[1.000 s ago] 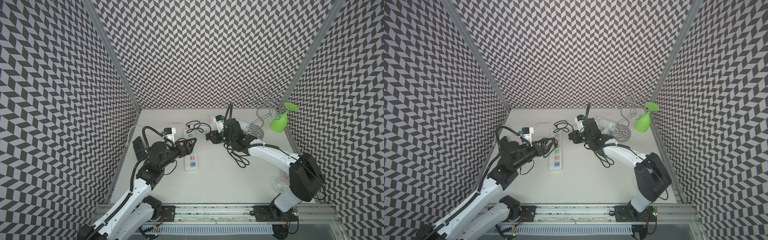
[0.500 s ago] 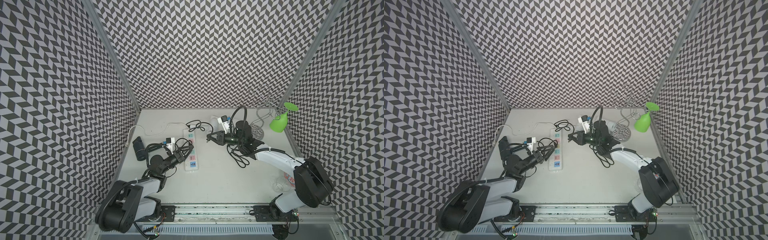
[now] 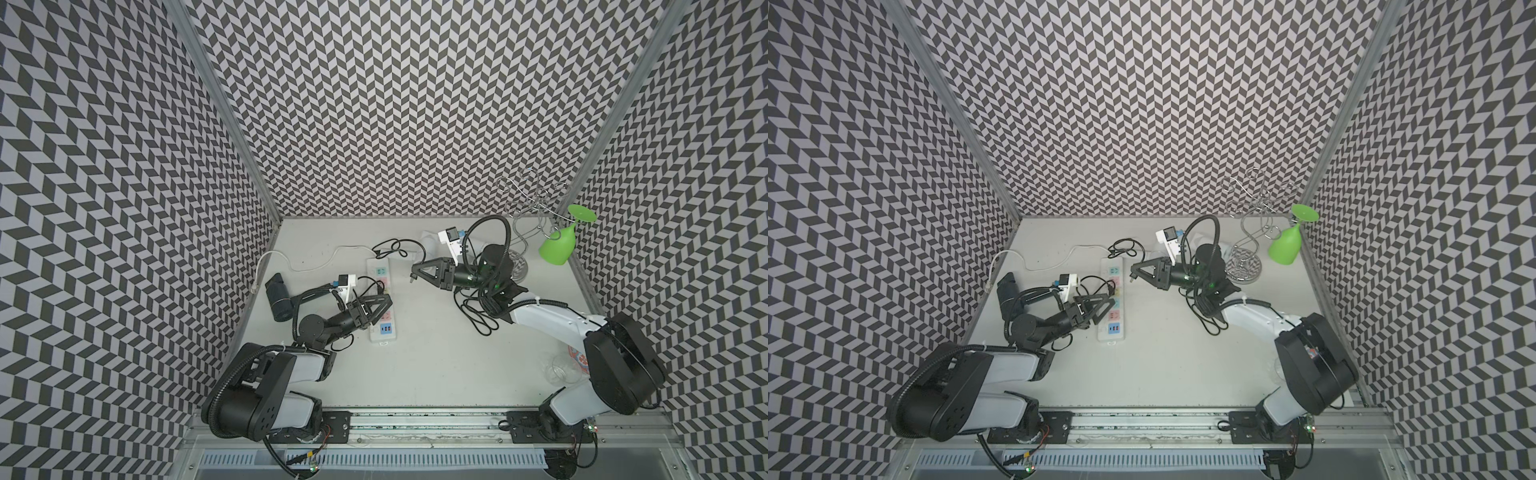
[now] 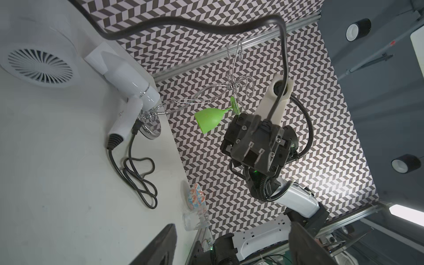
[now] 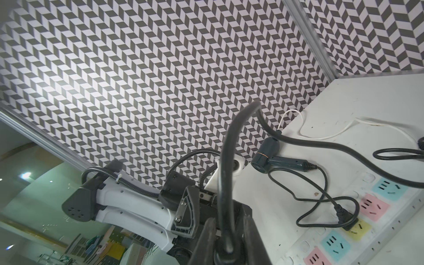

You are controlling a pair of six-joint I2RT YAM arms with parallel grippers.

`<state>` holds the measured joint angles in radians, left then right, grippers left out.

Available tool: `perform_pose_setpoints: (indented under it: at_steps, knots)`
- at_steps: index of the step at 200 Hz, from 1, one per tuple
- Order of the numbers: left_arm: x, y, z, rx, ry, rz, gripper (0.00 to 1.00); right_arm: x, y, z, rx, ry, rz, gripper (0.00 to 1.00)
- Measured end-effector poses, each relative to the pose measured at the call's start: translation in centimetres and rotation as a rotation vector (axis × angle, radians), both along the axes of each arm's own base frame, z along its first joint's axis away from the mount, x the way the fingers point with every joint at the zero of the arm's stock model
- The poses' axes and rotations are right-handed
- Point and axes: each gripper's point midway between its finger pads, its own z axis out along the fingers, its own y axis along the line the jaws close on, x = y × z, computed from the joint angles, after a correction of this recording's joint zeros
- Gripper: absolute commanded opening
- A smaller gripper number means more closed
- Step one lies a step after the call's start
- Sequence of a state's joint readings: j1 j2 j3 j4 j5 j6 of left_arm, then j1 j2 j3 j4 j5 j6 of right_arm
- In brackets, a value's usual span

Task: Charge the blow dryers
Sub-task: Pick up the plug from the center of the board.

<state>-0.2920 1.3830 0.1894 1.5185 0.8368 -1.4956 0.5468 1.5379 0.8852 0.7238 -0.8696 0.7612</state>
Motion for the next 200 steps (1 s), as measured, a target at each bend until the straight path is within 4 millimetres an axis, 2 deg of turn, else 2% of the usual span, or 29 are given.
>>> perform_pose_setpoints:
  at_steps: [26,40,61,89,104,147,171,200]
  knots:
    - [0.0,-0.1,2.2,-0.062,0.025,-0.026,0.87,-0.5,-0.3,0.5,0.048,-0.035,-0.002,0.07]
    - [0.0,-0.1,3.1,-0.101,0.062,-0.041,0.88,-0.7,-0.8,0.4,0.079,-0.055,-0.020,0.06]
    - [0.2,0.0,3.5,-0.150,0.141,-0.049,0.88,-1.4,-1.9,0.0,0.168,-0.087,-0.060,0.04]
    - [0.4,-0.1,3.6,-0.200,0.228,-0.064,0.86,-0.5,-2.4,-2.9,0.219,0.003,-0.123,0.00]
    - [0.4,-0.3,3.8,-0.222,0.261,-0.074,0.85,-0.2,-2.0,-3.6,0.226,0.023,-0.137,0.00]
    - [0.4,-0.9,3.8,-0.262,0.343,-0.098,0.81,-1.7,-0.3,-1.4,0.282,-0.071,-0.123,0.00]
    - [0.1,-1.4,3.9,-0.276,0.373,-0.120,0.78,-1.7,0.0,-0.6,0.295,-0.097,-0.131,0.00]
    - [0.1,-2.1,4.9,-0.299,0.377,-0.146,0.71,-1.8,0.5,0.2,0.312,-0.125,-0.139,0.00]
